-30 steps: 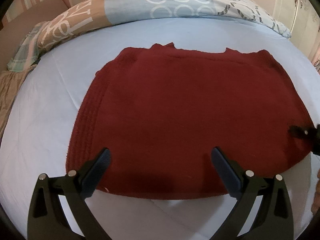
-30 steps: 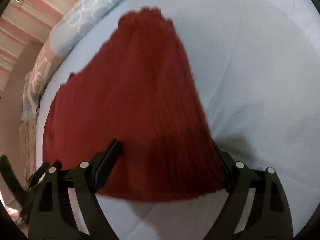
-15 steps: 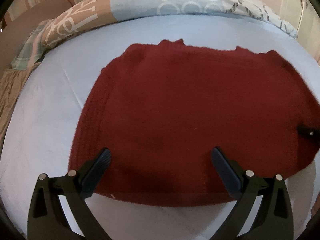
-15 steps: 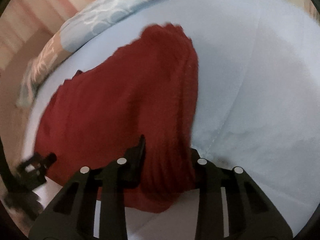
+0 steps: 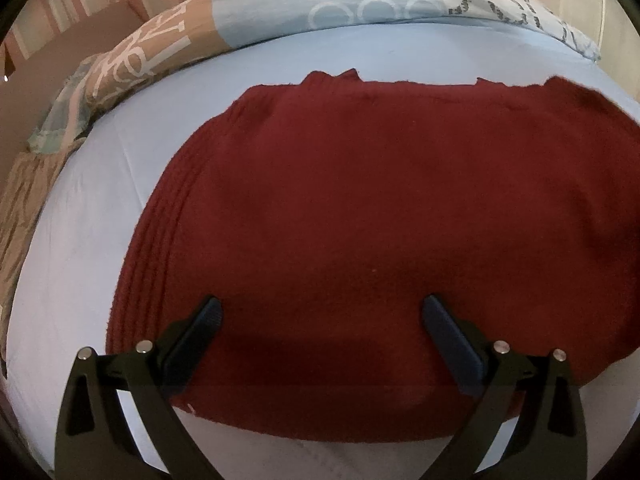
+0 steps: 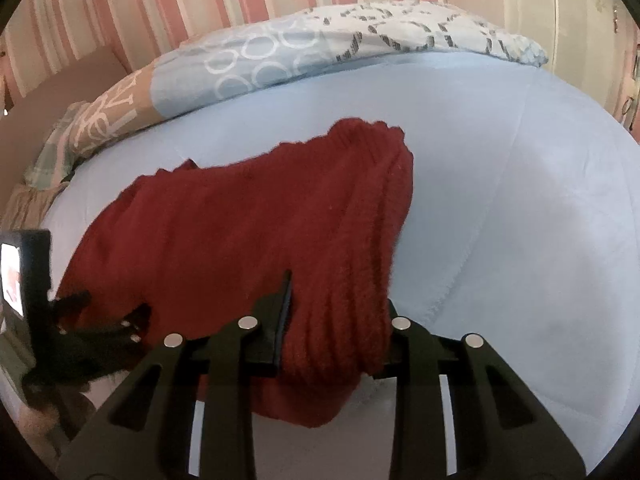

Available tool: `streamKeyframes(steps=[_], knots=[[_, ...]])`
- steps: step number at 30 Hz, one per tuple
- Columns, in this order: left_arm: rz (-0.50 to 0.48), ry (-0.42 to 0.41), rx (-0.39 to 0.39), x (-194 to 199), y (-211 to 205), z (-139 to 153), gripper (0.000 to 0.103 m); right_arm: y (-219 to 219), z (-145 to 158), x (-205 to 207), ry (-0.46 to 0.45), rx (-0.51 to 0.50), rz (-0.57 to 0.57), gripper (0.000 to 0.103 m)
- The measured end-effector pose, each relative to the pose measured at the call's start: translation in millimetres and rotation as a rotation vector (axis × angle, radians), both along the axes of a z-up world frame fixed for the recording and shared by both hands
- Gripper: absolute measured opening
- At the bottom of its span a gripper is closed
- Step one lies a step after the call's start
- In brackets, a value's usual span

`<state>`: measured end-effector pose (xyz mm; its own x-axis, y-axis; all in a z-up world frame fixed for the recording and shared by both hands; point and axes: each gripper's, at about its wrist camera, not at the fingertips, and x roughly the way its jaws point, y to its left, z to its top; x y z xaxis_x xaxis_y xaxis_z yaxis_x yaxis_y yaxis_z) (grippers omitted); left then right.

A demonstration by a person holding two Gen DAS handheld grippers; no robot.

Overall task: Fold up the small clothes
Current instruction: 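Grasp one side of the folded sweater with the right tool and fold it across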

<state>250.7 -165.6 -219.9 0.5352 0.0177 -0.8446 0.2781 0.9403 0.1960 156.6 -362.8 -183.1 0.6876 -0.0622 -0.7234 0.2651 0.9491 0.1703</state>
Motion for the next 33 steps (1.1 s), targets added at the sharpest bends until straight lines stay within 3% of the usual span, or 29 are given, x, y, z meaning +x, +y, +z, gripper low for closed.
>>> streamKeyframes(steps=[4,8,11,15,20,22,27,29,30,31,33], knots=[[-0.005,0.000,-0.030,0.5,5.4,3.3,0.102,20.0,16.3,4.9,-0.038,-0.034,0.040,0.027],[-0.024,-0.040,-0.110,-9.3,34.4,38.3,0.101,54.5,43.0,17.2,-0.090,-0.053,0.102,0.025],[-0.033,-0.079,-0.119,-12.0,75.4,66.5,0.101,90.5,58.4,32.0,-0.119,-0.071,0.161,0.019],[0.028,-0.100,-0.095,-2.6,129.3,77.2,0.101,143.8,64.9,55.1,-0.130,-0.080,0.256,0.016],[0.161,-0.094,-0.082,11.2,204.7,73.2,0.101,221.3,47.1,81.1,-0.057,-0.084,0.406,0.015],[0.205,-0.087,-0.098,10.0,227.2,73.1,0.101,244.7,22.4,94.9,0.026,-0.049,0.440,0.015],[0.266,-0.073,-0.111,4.3,261.2,72.0,0.101,268.1,-22.1,104.5,0.174,-0.068,0.469,0.016],[0.263,-0.074,-0.114,1.1,265.6,73.0,0.101,262.3,-13.8,97.0,0.151,-0.050,0.476,0.021],[0.257,-0.077,-0.117,0.3,264.7,74.1,0.101,258.5,-7.9,92.6,0.138,-0.020,0.478,0.031],[0.251,-0.078,-0.119,-0.5,265.7,75.4,0.101,251.3,-0.6,88.3,0.121,0.037,0.491,0.050],[0.229,-0.078,-0.130,-1.5,259.9,78.5,0.101,237.6,18.2,74.8,0.062,0.080,0.481,0.072]])
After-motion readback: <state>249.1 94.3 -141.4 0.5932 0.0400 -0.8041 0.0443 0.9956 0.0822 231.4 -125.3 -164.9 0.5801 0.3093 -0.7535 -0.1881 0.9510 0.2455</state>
